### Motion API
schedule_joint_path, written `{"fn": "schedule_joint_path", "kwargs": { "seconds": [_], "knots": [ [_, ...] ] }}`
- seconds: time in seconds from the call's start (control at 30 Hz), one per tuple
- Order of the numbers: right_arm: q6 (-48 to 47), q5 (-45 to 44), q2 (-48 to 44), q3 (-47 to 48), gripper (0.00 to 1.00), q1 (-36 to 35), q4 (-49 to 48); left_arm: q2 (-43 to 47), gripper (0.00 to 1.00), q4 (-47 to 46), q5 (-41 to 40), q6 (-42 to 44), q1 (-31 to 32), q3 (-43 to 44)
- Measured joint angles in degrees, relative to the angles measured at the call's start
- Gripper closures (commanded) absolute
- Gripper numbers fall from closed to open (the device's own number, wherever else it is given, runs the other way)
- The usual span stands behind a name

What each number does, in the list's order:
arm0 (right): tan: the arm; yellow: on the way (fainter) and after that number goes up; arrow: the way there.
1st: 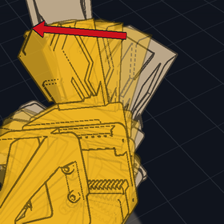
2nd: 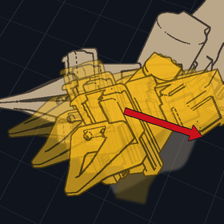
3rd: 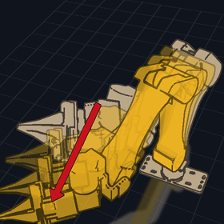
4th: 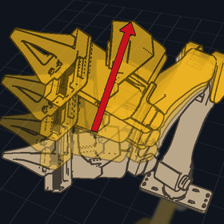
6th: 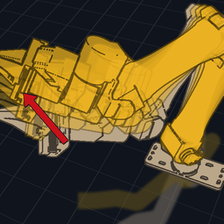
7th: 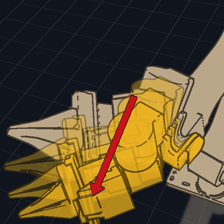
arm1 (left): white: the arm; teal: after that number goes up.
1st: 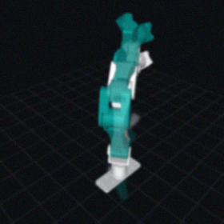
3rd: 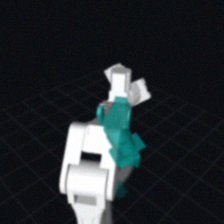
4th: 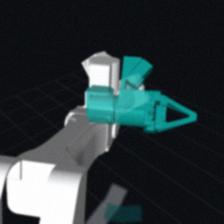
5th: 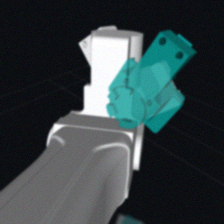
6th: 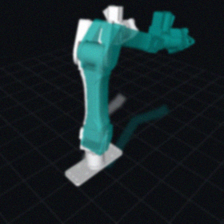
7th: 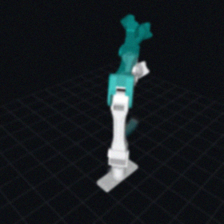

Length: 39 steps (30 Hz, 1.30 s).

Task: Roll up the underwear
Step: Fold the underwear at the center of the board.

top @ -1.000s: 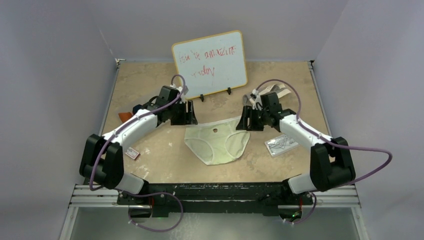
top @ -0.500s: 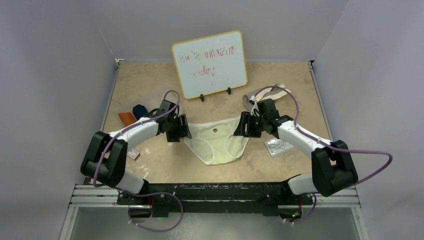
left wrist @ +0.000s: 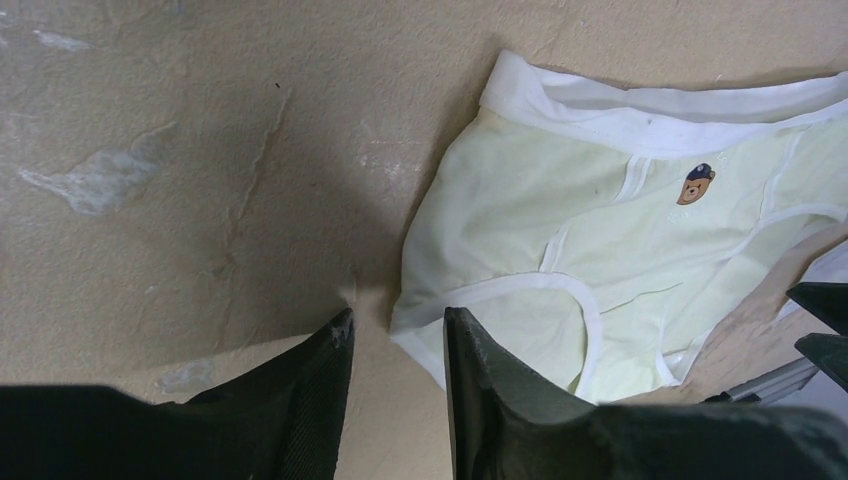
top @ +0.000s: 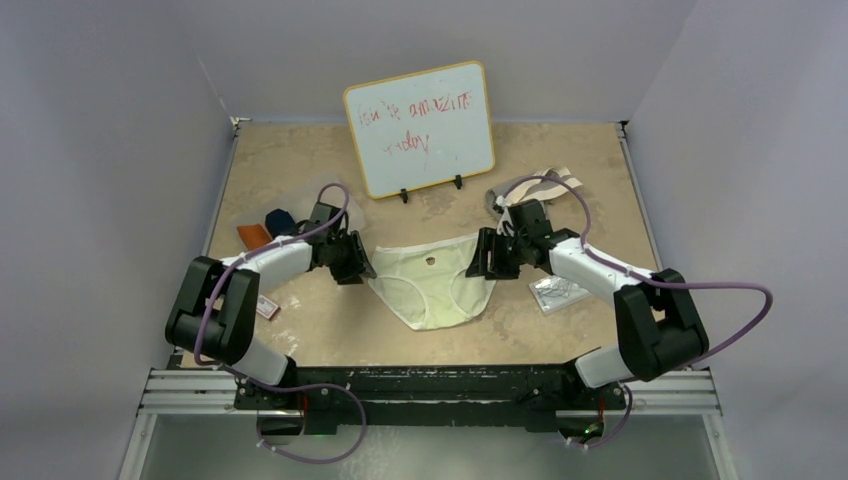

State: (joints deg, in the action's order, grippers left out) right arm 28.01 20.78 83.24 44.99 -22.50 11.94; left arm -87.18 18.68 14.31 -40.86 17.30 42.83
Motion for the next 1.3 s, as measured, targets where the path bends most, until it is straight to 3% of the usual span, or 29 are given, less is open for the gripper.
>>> {"fn": "schedule_joint_path", "kwargs": {
  "seconds": [0.27, 0.43, 1.03, 1.3],
  "knots": [
    [0.0, 0.4, 1.0, 1.8, 0.42, -0.5, 0.2, -1.4, 0.78, -1.9, 1.6, -0.1, -0.1, -0.3],
    [0.6, -0.7, 2.8, 4.9, 0.41, -2.3, 2.0, -1.6, 1.00, -3.4, 2.3, -0.1, -0.2, -1.2],
    [8.9, -12.4, 24.0, 35.9, 0.54, -19.4, 6.3, -0.7, 1.00, -3.9, 0.9, 1.2, -0.3, -1.8],
    [11.5, -13.1, 35.1, 47.1, 0.59, -23.1, 6.3, -0.4, 1.00, -3.6, 0.4, 1.7, -0.3, -1.8]
  ]
}}
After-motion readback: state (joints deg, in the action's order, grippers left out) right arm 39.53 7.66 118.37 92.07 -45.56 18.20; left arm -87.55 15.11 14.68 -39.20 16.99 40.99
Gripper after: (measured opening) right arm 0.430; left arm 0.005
